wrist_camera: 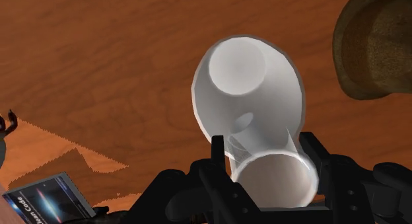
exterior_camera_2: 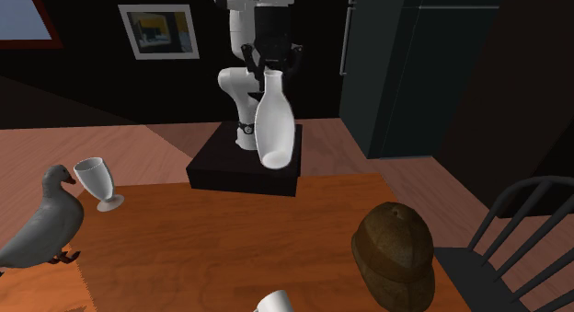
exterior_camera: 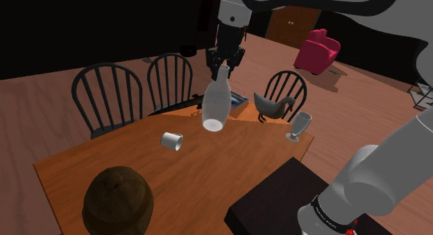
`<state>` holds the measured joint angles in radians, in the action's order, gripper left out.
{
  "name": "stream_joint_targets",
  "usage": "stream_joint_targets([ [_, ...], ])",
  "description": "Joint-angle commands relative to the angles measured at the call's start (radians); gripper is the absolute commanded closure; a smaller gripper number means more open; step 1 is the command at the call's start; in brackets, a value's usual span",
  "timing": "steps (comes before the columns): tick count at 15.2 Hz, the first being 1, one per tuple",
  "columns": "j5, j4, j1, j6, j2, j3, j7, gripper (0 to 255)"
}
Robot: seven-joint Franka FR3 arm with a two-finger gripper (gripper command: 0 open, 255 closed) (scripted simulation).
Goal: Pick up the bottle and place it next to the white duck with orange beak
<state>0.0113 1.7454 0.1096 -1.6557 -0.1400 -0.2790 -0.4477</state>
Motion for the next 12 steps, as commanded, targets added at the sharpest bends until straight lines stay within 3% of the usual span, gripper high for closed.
stream_joint_targets([
  [1, -0.001, -0.023, 0.0, 0.02, 0.003, -0.001, -0.002, 255],
  [12, 0.007, 0.167, -0.095, 0.009, -0.178, 0.175, 0.273, 255],
])
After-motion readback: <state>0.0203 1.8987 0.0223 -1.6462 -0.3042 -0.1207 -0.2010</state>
